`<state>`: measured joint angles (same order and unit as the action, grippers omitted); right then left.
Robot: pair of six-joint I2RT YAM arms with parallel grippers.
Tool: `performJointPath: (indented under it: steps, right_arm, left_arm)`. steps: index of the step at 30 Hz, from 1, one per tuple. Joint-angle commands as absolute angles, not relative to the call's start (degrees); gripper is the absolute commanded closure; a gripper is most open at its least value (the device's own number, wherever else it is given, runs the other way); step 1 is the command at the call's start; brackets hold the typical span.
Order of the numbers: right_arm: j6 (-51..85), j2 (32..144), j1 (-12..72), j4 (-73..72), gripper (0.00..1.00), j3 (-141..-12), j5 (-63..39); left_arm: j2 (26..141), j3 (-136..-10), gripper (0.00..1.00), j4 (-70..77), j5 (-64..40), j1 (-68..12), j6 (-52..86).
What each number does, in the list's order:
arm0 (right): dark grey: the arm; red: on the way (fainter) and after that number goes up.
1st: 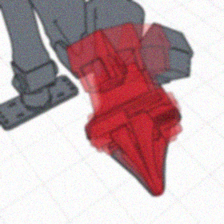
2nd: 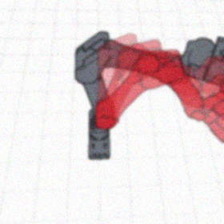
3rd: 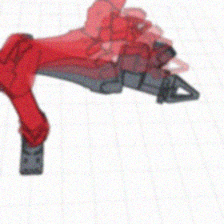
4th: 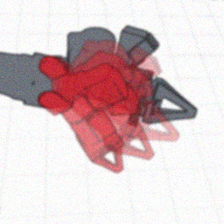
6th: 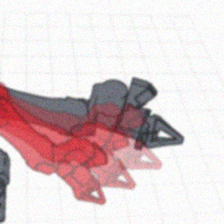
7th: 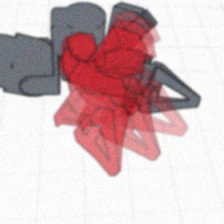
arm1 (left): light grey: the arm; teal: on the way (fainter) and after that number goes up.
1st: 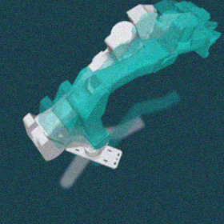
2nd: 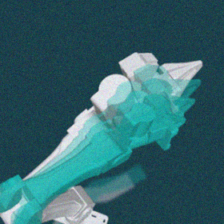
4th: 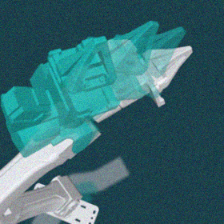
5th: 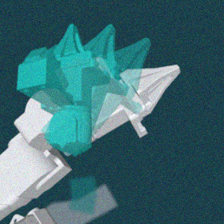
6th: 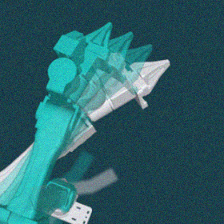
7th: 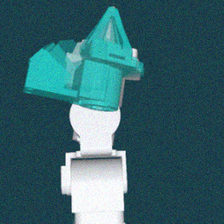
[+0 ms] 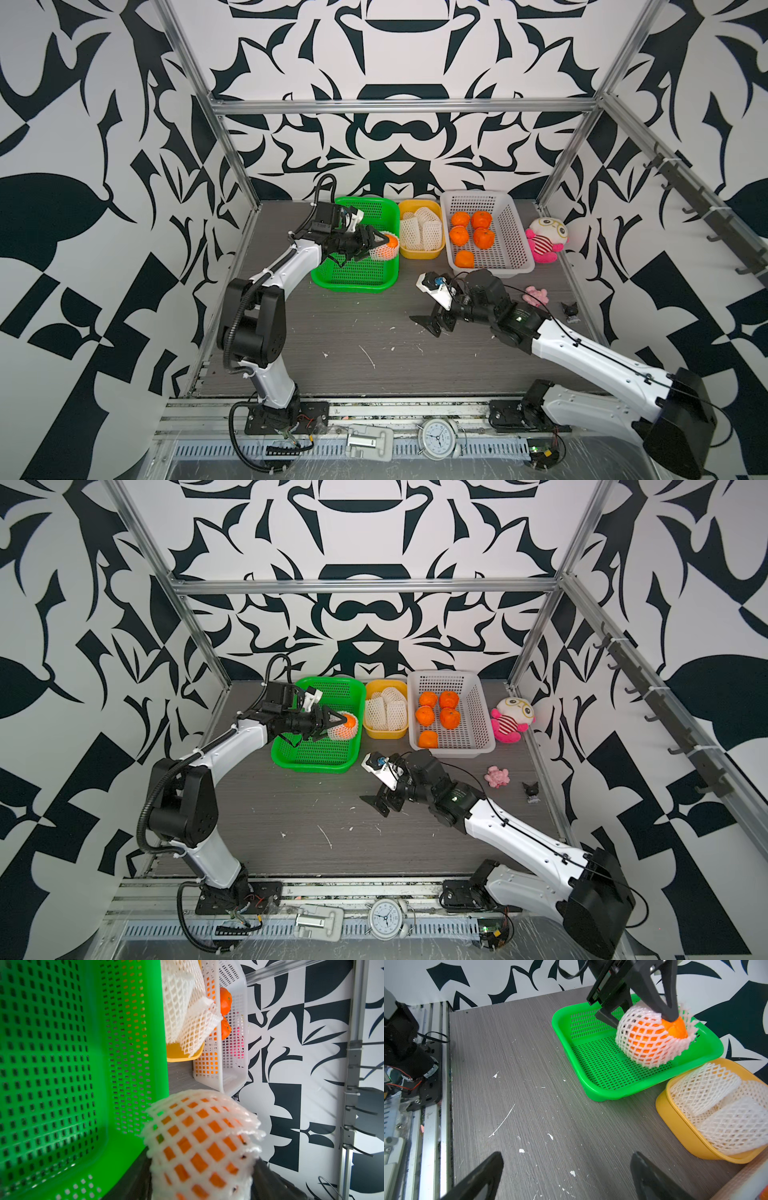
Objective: Remove foam nets from oranges
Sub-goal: Place the orange at the center of the board.
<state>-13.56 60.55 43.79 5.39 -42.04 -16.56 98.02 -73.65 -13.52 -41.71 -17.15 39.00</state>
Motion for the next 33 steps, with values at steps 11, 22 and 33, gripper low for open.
performJointPath:
  steps: [11,22,33]
  right_arm:
    - [-12.0,49.4,49.6,10.6,0.05,-39.4,-8.9]
    - [-13.2,45.6,49.8,13.7,0.06,-39.0,-7.0]
    - [-17.3,38.2,49.8,10.4,0.03,-33.6,-8.7]
  left_arm:
    - [83.0,-61.2,0.41,-12.2,-43.9,-22.8,39.0]
    - [77.0,-53.8,0.41,-12.2,-46.1,-26.6,37.7]
    - [72.0,-43.8,0.41,-5.9,-48.9,-29.4,38.8]
